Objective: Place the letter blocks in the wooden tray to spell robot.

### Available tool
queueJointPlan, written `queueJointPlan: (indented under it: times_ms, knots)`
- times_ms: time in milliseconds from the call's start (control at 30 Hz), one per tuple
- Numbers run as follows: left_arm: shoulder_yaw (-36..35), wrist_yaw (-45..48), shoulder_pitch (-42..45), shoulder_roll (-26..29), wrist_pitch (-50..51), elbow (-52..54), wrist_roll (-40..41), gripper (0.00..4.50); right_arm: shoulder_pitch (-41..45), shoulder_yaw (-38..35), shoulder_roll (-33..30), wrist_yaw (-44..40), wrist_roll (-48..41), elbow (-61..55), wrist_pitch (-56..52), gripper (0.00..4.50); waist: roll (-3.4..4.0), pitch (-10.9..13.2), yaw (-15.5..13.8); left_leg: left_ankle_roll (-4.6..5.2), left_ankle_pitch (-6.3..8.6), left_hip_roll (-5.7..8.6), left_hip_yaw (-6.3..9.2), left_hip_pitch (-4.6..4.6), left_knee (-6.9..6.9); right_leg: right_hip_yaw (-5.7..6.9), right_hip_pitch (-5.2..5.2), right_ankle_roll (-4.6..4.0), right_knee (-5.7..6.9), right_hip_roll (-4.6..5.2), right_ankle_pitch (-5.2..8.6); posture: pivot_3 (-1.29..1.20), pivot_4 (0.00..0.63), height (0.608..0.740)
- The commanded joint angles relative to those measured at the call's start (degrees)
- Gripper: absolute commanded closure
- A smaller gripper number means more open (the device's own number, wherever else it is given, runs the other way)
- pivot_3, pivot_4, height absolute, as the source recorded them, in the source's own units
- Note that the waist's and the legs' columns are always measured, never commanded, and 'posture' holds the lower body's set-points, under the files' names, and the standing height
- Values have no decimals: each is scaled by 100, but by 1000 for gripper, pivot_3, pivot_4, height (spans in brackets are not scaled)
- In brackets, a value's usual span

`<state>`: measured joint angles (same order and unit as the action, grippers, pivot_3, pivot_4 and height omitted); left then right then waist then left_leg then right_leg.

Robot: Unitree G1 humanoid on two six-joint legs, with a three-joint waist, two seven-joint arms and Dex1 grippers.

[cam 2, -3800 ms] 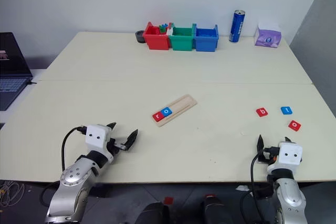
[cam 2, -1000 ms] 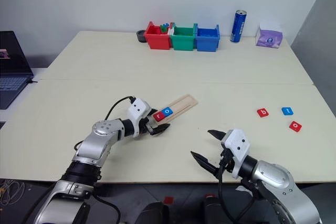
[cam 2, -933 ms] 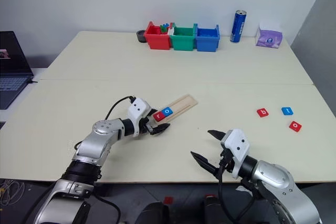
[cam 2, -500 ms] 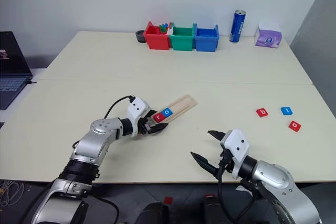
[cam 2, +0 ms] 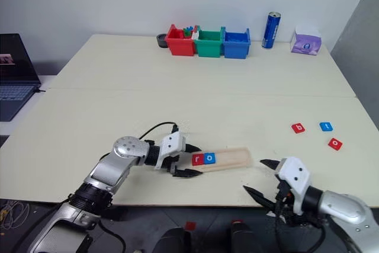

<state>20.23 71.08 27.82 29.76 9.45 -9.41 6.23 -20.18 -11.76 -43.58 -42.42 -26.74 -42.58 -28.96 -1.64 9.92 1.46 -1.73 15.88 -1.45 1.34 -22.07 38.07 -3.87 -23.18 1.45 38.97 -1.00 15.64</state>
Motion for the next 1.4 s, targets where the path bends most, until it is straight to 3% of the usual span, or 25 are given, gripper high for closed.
queueJointPlan:
  times_ms: [33,367,433,500,733,900,1133,1400]
  knots:
    - [114,191,217,-125,-314,-103,-24,1115,-35,-369,-76,-176,-131,-61,152,0,0,0,6,0,0,0,0,0,0,-1,0,0,0,-1,0,0,150,740]
    - [112,183,351,-292,-450,-381,-120,1115,51,-412,-34,-76,-195,-115,-24,0,-1,1,24,0,0,-2,1,1,-2,-3,0,0,0,-13,0,0,150,740]
    - [84,176,332,-305,-376,-388,-85,369,77,-381,-27,-42,-191,-103,-41,0,-1,1,23,0,0,-3,1,1,-1,-3,0,-1,0,-13,0,0,150,740]
    - [37,190,341,-331,-264,-348,2,20,76,-346,-31,-32,-152,-95,-27,0,-1,1,22,0,0,-3,1,1,-1,-3,0,0,0,-13,0,0,150,740]
    - [-82,192,344,-311,-313,-248,110,20,69,-345,-30,-8,-100,-61,-1,0,-1,1,22,0,0,-3,1,1,-1,-3,0,0,0,-13,0,0,150,740]
    - [-406,291,232,-123,-280,-98,383,20,394,-698,342,380,-504,225,-173,0,-1,1,32,0,0,-6,1,2,-1,-3,0,-1,1,-14,0,0,150,740]
    - [-949,211,-32,142,225,431,971,20,1819,-470,623,1651,356,1877,-606,0,1,1,35,0,0,-10,-1,6,-1,-11,-1,-2,3,-6,-1,0,150,740]
    - [-1222,191,-387,388,666,1252,1408,20,3670,-165,577,1769,1008,4632,-310,0,6,4,36,1,0,-9,-8,4,-6,-12,-5,-18,2,-3,-10,0,150,740]
